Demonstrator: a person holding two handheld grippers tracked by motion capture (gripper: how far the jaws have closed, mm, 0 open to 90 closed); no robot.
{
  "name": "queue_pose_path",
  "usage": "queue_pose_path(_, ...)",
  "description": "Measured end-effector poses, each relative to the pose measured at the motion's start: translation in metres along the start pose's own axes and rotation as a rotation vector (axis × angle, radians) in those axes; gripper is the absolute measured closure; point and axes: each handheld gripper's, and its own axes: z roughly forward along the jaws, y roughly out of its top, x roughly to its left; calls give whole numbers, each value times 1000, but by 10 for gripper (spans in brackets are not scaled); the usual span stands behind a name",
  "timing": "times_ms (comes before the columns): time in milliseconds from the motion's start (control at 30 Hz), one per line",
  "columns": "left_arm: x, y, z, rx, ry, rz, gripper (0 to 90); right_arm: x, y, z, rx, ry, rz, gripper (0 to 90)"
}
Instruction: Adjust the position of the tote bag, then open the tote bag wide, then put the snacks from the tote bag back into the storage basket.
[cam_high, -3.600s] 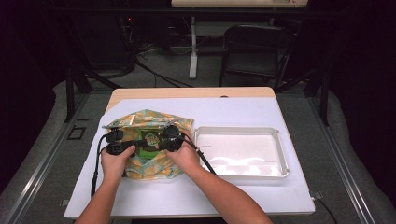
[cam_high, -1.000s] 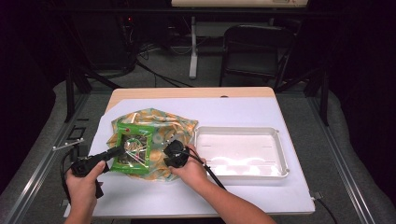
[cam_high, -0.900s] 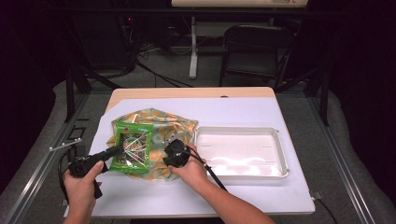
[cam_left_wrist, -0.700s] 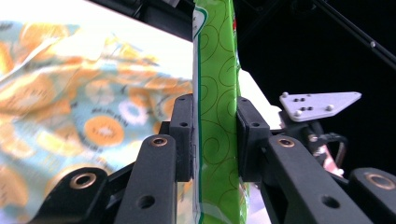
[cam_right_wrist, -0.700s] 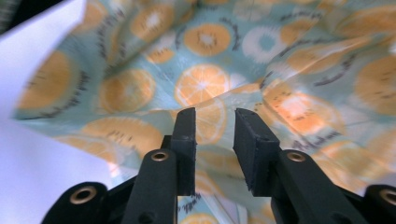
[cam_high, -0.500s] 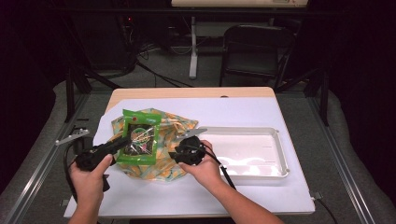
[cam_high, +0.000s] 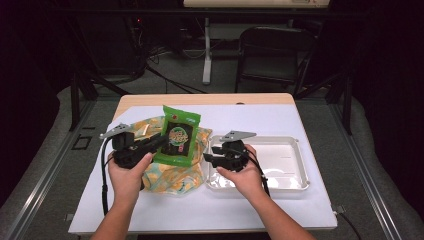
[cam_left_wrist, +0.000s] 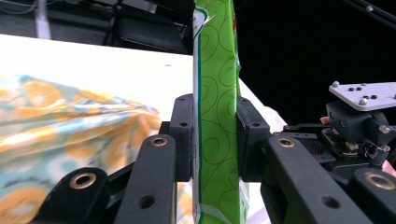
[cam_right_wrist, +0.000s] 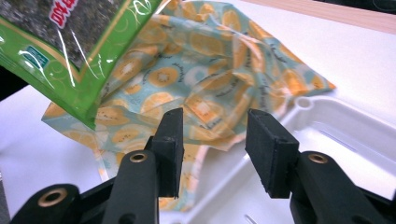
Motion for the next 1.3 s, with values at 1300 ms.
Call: queue_pose_path(1300, -44, 8, 108, 67, -65, 130, 729, -67, 0, -55, -183, -10, 199, 552)
